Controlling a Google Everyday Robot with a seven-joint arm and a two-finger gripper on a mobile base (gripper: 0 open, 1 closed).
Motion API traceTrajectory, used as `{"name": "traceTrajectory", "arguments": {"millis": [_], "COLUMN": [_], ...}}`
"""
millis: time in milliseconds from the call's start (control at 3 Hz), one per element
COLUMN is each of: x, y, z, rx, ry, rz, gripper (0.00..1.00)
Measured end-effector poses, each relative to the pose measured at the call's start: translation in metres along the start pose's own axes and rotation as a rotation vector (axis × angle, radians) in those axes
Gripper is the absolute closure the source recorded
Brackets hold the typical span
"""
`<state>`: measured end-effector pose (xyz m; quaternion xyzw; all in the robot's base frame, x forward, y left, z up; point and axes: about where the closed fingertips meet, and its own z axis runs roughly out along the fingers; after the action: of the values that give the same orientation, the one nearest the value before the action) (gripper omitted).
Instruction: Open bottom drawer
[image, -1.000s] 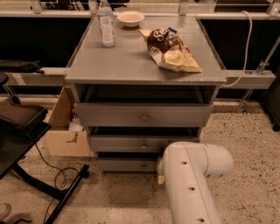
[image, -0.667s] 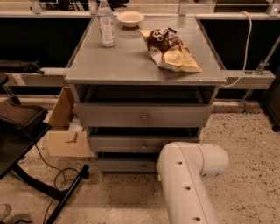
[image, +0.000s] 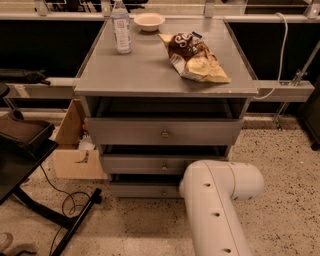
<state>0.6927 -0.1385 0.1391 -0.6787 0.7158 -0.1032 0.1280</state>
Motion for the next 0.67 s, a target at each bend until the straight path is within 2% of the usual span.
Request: {"name": "traceTrajectory", "arguments": {"millis": [333, 667], "x": [0.0, 0.011], "y": [-0.002, -0.003], "z": [-0.005, -0.012], "rx": [0.0, -0.003], "ry": [0.0, 0.021], "rz": [0.0, 0.018], "gripper": [0.96, 1.0]}}
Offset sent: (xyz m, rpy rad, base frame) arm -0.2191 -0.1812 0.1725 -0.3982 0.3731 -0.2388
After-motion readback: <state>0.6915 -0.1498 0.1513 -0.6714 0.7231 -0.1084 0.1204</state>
